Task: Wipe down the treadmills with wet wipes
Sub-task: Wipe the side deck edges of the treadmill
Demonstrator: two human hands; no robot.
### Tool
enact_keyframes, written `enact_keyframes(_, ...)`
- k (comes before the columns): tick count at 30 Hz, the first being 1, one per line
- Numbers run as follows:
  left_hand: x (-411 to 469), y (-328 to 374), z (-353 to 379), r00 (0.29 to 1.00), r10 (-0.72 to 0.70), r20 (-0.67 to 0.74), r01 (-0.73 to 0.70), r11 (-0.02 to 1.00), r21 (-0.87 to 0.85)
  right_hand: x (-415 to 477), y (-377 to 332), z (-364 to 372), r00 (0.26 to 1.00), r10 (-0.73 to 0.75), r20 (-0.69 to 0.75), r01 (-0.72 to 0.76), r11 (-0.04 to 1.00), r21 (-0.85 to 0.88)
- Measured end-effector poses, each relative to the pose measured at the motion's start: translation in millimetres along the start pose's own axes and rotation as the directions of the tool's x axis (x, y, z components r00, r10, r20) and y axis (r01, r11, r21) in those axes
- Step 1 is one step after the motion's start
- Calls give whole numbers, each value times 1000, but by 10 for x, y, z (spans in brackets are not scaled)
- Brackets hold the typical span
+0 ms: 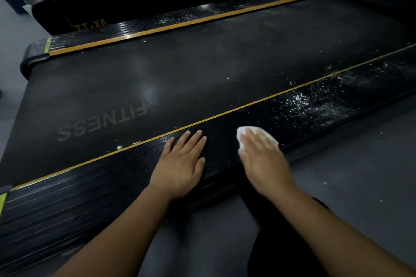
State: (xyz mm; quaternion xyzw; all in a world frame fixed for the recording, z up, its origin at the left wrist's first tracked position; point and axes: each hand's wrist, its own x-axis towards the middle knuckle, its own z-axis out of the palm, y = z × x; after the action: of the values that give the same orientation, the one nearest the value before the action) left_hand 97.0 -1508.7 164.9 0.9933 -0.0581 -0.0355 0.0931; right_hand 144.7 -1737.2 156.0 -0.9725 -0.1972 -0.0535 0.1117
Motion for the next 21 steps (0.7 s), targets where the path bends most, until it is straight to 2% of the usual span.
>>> enact_keyframes(2, 3, 15, -10, 1000, -5, 7, 5, 1000, 12, 262, -88, 36, 998, 67, 3, -67, 998, -10)
enact_keyframes(3, 0, 19, -7, 1000, -6, 10, 5, 1000, 20, 310, -239, 54, 999, 43, 11, -43, 999, -12)
enact_keyframes(5, -1, 16, 1, 1000, -9, 6, 9, 1000, 18, 209, -526, 81, 992, -111, 62, 113, 993, -32)
enact_keyframes(7, 5, 11, 6, 1000, -9, -3, 9, 1000, 2, 9, -527, 51, 969, -235, 75, 236, 972, -9)
enact_keyframes(8, 2, 13, 7, 1000, -8, -7, 8, 1000, -1, -26, -430, 10, 968, -239, 77, 238, 971, 15)
enact_keyframes(11, 2, 9, 7, 1000, -14, -6, 14, 1000, 18, 230, -127, -55, 991, -94, 93, 90, 995, 42)
enact_keyframes(13, 1, 13, 9, 1000, -18, -13, 19, 999, 29, 457, -200, -11, 993, -41, 106, 38, 999, 26)
enact_keyframes(15, -12, 8, 12, 999, -18, -27, 19, 999, 27, 412, -494, 28, 989, -93, 116, 90, 995, 32)
enact_keyframes(17, -19, 3, 25, 999, -25, -36, 25, 1000, 4, 136, -658, 44, 969, -213, 129, 206, 977, 61)
enact_keyframes(19, -17, -10, 30, 999, -23, -44, 23, 1000, -4, -90, -552, -5, 950, -261, 169, 250, 964, 85)
enact_keyframes(21, -6, -7, 32, 998, -30, -48, 30, 1000, 4, -30, -273, -52, 954, -233, 191, 228, 973, 47)
